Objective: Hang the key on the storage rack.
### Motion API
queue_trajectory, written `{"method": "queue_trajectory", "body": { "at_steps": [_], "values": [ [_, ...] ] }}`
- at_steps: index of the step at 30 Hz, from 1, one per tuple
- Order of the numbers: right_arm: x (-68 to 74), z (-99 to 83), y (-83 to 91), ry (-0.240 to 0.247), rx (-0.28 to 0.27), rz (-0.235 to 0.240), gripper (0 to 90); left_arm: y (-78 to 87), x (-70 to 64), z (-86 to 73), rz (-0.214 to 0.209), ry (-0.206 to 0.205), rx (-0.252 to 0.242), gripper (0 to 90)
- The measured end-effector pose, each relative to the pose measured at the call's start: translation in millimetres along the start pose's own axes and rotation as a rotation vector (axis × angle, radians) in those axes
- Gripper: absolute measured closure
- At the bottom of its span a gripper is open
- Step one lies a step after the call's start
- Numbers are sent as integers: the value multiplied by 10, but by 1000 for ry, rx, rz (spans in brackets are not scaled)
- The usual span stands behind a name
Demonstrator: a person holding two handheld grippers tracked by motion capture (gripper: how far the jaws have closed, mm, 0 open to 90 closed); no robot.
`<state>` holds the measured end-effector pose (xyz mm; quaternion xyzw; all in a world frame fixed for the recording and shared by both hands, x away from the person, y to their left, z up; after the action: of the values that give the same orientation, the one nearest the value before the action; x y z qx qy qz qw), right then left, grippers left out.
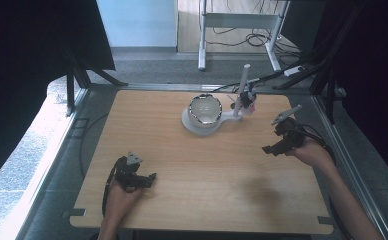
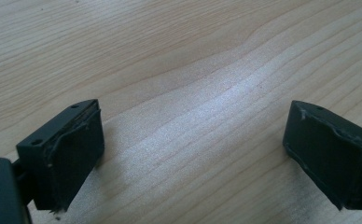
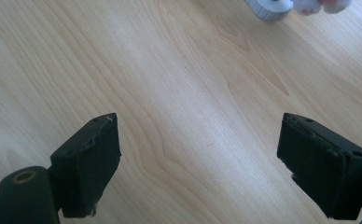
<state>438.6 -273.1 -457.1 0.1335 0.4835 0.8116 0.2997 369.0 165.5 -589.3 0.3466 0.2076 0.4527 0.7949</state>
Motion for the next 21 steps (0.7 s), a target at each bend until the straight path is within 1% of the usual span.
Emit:
{"method": "queue_trajectory", "body": {
  "at_steps": [5,10,13,16,19,21],
  "values": [
    [55,-92,48,-3,-13,-2,136,0,0,0,0,0,0,51],
    [136,-179,57,-2,-30,-6,133,-2,-5,2,0,6,-3,51],
    [204,-229,32,-7,-41,-1,131,-2,-5,1,-1,5,-2,50],
    [273,-276,-9,-6,-55,-6,121,0,-5,0,-2,1,0,51],
    [345,-317,-68,-6,-75,-10,112,0,-5,-1,-2,1,0,50],
    [401,-348,-115,-9,-87,-4,109,0,-5,-1,-2,1,0,51]
  ]
}}
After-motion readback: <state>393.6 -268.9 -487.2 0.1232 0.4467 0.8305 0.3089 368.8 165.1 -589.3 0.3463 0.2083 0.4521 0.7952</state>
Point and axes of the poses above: each handheld gripper's, and its own axes: y roughly backward along the jaws, z roughly out of its top, x roughly to its left, the point moved 9 cm from there along -y, roughly forward along the jaws, and after that the axes turned 1 degree about z, right-handed, at the moved point
